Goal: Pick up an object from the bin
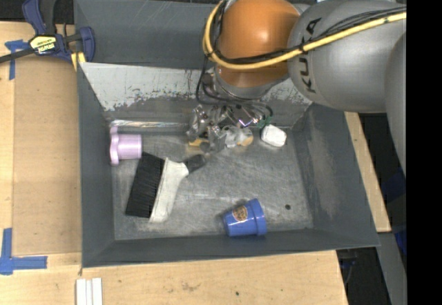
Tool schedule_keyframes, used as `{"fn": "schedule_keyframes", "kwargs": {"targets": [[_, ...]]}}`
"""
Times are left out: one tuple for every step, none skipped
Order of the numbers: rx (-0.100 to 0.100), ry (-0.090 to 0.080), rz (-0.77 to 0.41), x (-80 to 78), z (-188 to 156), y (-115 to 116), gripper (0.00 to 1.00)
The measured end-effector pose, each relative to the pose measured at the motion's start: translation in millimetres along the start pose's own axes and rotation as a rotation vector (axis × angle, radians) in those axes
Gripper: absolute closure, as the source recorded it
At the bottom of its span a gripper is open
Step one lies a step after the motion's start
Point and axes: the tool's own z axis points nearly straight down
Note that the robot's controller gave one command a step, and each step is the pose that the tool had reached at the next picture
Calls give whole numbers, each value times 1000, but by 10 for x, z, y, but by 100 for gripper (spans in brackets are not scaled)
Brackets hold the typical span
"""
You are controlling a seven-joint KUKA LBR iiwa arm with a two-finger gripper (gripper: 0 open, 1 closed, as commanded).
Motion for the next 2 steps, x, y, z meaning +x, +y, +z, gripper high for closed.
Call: {"fn": "schedule_keyframes", "kwargs": {"targets": [[6, -15, 119, 225, -126, -168, 100], [1, -2, 342, 389, -413, 22, 100]]}}
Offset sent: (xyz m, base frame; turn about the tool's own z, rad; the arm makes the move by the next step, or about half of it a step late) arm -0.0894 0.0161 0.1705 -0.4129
